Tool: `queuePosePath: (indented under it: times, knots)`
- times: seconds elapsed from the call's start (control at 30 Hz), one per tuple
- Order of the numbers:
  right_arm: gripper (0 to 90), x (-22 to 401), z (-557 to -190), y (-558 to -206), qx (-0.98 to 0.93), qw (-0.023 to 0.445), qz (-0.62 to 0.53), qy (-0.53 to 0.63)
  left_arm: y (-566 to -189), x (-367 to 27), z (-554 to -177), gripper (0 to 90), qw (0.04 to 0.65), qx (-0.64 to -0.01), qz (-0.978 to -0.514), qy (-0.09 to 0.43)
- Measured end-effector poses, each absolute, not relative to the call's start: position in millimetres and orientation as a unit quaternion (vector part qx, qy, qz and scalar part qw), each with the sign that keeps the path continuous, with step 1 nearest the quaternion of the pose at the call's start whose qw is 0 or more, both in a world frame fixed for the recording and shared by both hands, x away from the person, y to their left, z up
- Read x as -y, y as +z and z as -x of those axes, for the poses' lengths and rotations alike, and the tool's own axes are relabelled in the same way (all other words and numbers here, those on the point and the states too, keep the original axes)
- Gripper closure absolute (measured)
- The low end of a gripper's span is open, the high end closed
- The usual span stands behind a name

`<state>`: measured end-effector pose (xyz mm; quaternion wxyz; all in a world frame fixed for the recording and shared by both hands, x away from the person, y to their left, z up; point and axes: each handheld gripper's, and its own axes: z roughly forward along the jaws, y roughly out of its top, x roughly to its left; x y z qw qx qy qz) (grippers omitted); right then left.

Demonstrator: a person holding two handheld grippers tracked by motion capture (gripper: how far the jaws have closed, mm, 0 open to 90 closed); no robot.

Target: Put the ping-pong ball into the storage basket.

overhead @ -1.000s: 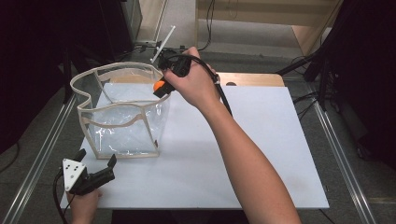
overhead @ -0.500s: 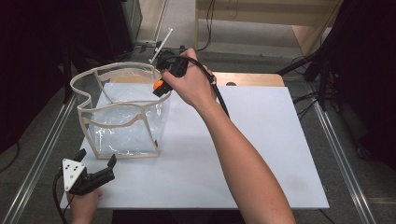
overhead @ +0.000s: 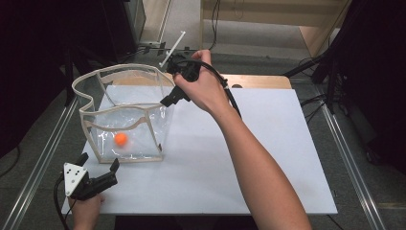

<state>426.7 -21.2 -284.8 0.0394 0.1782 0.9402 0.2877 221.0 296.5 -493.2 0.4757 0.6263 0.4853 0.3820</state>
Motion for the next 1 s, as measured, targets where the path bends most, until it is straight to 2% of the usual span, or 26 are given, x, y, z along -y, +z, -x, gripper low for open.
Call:
queuePosePath:
  times: [0.47,1.0]
  knots:
    - [0.0,49.3,-410.6,-306.8,-0.937,0.043,-0.192,0.288,-493.4,-295.8,-221.3,0.0,0.477,-0.485,-0.625,0.383]
    - [0.0,62.2,-395.9,-332.8,-0.936,0.042,-0.197,0.289,-493.4,-295.7,-221.3,0.0,0.475,-0.485,-0.626,0.383]
